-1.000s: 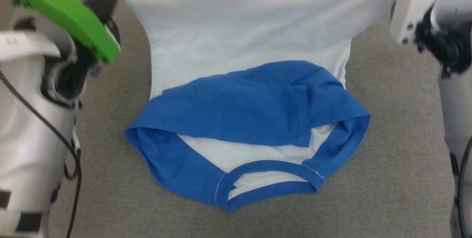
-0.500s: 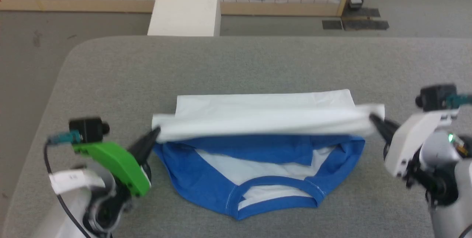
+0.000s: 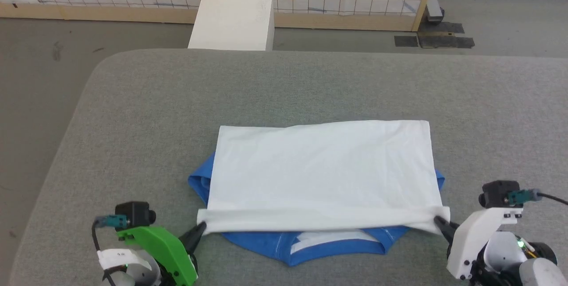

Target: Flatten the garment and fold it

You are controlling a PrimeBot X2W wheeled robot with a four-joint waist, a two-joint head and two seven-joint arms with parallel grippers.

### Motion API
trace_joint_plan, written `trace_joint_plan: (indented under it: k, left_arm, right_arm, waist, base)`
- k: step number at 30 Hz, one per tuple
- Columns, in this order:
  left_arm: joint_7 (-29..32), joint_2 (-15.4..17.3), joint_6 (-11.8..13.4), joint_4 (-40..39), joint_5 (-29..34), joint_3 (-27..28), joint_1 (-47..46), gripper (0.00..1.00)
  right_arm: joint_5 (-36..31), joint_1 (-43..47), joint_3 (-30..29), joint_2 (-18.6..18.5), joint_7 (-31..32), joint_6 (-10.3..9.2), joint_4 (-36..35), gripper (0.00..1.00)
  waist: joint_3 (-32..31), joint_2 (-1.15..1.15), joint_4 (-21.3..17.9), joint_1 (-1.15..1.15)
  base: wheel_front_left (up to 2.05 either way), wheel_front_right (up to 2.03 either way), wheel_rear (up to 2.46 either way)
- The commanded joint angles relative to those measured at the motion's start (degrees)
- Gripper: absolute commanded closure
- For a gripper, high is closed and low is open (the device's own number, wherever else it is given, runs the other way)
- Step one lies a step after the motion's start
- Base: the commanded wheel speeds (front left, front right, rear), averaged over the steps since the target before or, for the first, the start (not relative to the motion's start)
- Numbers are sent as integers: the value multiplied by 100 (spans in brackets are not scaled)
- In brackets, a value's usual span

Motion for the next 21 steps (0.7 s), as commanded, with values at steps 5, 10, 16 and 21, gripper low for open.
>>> trace_joint_plan:
  k: [5, 10, 16, 21]
  left_arm:
    - [148, -51, 5, 434, -36, -82, 58, 100]
    - [300, -70, 91, 547, -198, -36, 128, 0]
    - [648, 258, 364, 176, -350, 80, 393, 0]
    - [526, 670, 764, -598, -373, 465, 632, 0]
  right_arm:
    - [-166, 131, 99, -67, -74, -11, 274, 100]
    - [-143, 195, 183, -152, -129, -11, 286, 0]
    - [117, 551, 41, -392, -10, -11, -246, 0]
    - [315, 811, -386, -475, 254, -11, -927, 0]
  waist:
    - [-41, 0, -62, 0]
    - [-147, 0, -92, 0]
    - [-346, 0, -91, 0]
    - [-453, 0, -75, 0]
  base:
    - [0, 0, 0]
    - [0, 0, 0]
    - [0, 0, 0]
    - [0, 0, 0]
